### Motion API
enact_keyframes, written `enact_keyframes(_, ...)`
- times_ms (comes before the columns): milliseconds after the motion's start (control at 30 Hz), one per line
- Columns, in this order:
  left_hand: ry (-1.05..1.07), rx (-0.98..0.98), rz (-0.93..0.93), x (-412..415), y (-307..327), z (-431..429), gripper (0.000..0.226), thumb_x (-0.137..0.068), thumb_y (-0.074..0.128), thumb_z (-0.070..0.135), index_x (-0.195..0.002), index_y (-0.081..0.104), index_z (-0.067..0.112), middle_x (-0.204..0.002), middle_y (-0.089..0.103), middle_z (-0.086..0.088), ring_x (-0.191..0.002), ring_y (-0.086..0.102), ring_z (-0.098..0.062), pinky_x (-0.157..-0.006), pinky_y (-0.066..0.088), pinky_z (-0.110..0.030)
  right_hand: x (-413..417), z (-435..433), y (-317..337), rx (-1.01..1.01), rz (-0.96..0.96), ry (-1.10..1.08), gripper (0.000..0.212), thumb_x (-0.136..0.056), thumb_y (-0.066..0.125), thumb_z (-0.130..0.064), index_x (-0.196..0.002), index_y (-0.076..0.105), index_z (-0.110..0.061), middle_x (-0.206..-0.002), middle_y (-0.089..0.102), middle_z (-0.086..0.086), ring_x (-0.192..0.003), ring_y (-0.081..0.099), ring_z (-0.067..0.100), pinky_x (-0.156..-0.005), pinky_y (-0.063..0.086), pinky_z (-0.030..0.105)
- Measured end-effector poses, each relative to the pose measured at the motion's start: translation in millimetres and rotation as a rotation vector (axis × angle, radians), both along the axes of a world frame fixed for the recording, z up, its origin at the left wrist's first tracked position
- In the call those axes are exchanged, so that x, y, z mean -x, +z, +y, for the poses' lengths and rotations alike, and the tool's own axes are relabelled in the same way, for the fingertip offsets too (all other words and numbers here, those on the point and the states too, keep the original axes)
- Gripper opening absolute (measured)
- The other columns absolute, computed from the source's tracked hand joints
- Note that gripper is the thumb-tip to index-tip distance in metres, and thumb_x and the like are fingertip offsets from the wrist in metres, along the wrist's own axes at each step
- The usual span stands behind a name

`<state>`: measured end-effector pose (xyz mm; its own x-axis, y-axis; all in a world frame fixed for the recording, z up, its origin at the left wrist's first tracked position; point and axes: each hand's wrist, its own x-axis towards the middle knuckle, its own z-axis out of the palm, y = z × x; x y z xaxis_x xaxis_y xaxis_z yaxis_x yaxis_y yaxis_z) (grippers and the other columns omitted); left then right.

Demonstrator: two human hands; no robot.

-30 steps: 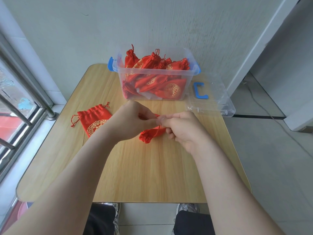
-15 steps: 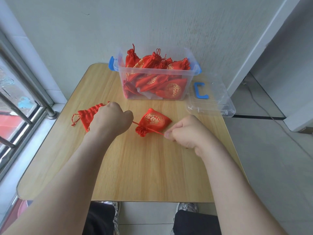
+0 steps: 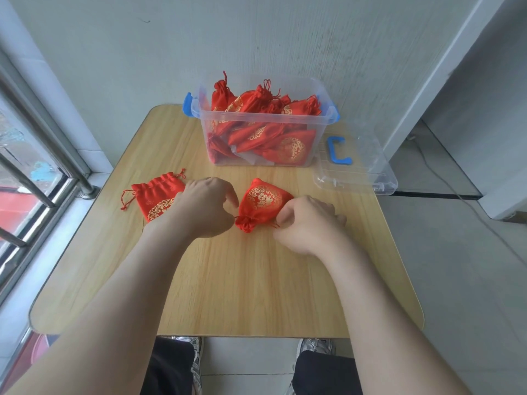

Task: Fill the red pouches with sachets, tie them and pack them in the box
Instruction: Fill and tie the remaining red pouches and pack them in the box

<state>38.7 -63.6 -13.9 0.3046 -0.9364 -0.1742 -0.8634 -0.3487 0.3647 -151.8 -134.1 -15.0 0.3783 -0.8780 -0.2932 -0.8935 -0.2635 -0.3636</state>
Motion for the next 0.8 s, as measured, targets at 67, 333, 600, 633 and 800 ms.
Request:
enact_keyframes(67, -0.062, -0.001, 0.062, 2.3, 1.6, -0.2, 0.02, -0.087, 0.07, 0.019, -0.103, 0.081, 0.026, -0.112, 0.074, 0.01, -0.112, 0.065, -0.014, -0.099, 0.053, -0.032, -2.1, 1.6, -3.4, 0.03, -0.012, 0.018, 0.026, -0.078, 0.081, -0.046, -0.101, 0.069, -0.038, -0.115, 0.064, -0.011, -0.119, 0.054, 0.026, -0.09, 0.031, 0.042)
enact_keyframes(333, -0.123, -0.011, 0.133, 6.3, 5.1, -2.1, 0.016, -0.095, 0.068, 0.022, -0.097, 0.083, 0.02, -0.098, 0.078, 0.01, -0.098, 0.07, -0.012, -0.087, 0.053, -0.026, -8.7, 2.2, -2.6, 0.048, -0.166, 0.123, 0.014, -0.099, 0.064, -0.023, -0.091, 0.075, -0.022, -0.096, 0.071, -0.002, -0.096, 0.068, 0.027, -0.093, 0.056, 0.045)
enact_keyframes(600, 0.018, -0.006, 0.315, 20.1, 11.1, -6.5, 0.03, -0.103, 0.041, 0.021, -0.096, 0.063, 0.003, -0.09, 0.065, -0.007, -0.082, 0.061, -0.025, -0.075, 0.051, -0.04, -10.8, 1.0, 1.9, 0.058, -0.403, 0.01, 0.04, -0.104, 0.048, -0.033, -0.073, 0.055, -0.009, -0.069, 0.061, 0.003, -0.065, 0.057, 0.027, -0.056, 0.043, 0.035)
enact_keyframes(633, 0.029, -0.004, 0.336, 21.7, 10.9, -7.6, 0.032, -0.105, 0.04, 0.024, -0.096, 0.062, 0.003, -0.09, 0.063, -0.007, -0.081, 0.059, -0.025, -0.074, 0.05, -0.04, -11.0, -0.1, 0.2, 0.099, -0.41, 0.0, 0.04, -0.106, 0.05, -0.036, -0.074, 0.056, -0.012, -0.07, 0.062, 0.002, -0.068, 0.059, 0.027, -0.057, 0.045, 0.036)
enact_keyframes(800, -0.017, 0.016, 0.257, 25.7, 6.5, -10.3, 0.041, -0.109, 0.049, 0.041, -0.093, 0.067, 0.007, -0.089, 0.067, -0.003, -0.081, 0.061, -0.019, -0.068, 0.045, -0.031, -11.5, -6.0, -11.4, 0.204, -0.464, 0.003, 0.004, -0.101, 0.067, -0.034, -0.102, 0.07, -0.031, -0.095, 0.072, -0.01, -0.089, 0.069, 0.019, -0.079, 0.059, 0.039)
